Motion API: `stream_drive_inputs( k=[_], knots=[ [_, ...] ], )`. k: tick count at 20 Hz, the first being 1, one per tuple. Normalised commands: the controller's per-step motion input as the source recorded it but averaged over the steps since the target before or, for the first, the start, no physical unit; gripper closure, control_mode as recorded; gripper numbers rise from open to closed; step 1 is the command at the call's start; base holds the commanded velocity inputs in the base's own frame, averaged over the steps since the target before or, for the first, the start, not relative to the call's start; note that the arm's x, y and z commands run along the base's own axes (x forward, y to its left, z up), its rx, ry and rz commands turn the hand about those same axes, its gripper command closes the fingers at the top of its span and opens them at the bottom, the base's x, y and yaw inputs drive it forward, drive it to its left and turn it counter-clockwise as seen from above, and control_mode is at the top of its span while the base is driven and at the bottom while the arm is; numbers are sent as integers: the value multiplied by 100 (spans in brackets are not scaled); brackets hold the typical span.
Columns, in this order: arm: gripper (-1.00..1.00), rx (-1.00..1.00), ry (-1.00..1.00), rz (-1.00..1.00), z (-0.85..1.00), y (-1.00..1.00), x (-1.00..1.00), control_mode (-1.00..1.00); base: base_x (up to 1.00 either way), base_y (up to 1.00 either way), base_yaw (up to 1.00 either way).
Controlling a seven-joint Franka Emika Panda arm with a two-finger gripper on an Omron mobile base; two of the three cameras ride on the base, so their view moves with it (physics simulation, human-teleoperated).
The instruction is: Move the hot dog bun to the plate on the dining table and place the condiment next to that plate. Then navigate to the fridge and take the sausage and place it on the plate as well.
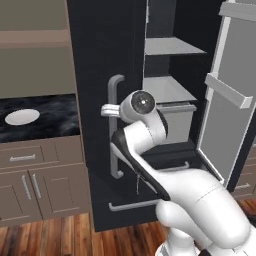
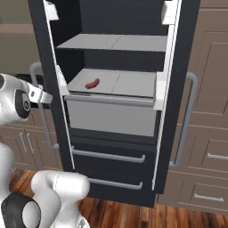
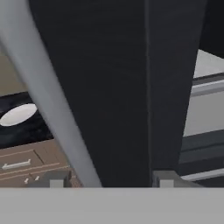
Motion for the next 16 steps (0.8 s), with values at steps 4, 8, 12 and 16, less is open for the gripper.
stream_drive_inputs(
  k=[4,8,12,16],
  knots=[
    [-100,17,15,-19,33,-60,-61,-100,0,0,0],
    [-100,20,20,-22,45,-68,-47,-100,0,0,0],
    [-100,18,24,-20,46,-74,-25,-100,0,0,0],
    [-100,13,26,-10,25,-66,13,-100,0,0,0]
  ],
)
